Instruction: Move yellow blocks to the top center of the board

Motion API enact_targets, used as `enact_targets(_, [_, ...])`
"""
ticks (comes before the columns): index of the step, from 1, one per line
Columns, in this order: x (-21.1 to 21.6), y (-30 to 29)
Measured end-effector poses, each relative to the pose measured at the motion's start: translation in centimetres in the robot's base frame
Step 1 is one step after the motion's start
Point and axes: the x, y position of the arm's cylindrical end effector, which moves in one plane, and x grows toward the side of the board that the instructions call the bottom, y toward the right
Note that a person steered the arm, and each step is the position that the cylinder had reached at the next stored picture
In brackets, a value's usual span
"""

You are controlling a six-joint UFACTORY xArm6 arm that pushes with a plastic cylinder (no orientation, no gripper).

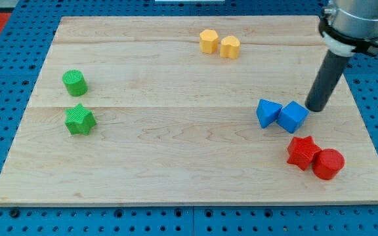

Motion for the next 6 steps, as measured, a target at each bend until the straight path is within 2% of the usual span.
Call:
enact_targets(1, [-5.7,3.0])
enact_targets(3, [-16.8,-5.0])
enact_targets(4, [-16.5,-11.0])
enact_targets(5, [-12.9,-11.4])
enact_targets(6, [-15.4,-15.2])
